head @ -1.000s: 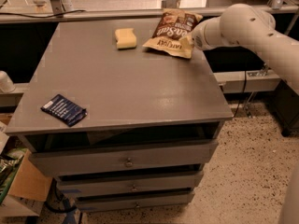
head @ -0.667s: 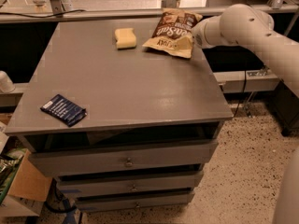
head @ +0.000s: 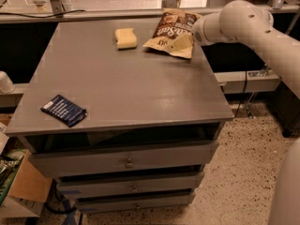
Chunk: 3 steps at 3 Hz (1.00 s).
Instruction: Move brown chip bag near rxbar blueberry
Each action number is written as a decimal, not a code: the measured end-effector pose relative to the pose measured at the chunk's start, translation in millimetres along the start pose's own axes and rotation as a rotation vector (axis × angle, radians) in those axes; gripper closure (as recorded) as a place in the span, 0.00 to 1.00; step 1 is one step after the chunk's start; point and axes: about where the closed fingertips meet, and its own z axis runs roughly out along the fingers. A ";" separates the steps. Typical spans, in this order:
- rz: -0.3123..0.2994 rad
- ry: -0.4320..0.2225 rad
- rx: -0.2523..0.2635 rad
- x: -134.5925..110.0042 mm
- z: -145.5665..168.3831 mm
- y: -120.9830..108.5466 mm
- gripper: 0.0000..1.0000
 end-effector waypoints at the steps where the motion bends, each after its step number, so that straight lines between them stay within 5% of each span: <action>1: 0.008 0.015 -0.025 5.3 17.8 8.1 0.00; 2: 0.019 0.032 -0.041 12.4 36.1 12.6 0.00; 3: 0.022 0.042 -0.049 17.7 44.5 15.7 0.17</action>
Offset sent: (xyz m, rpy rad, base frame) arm 0.0282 0.0225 -0.0454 0.0129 0.0765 0.0135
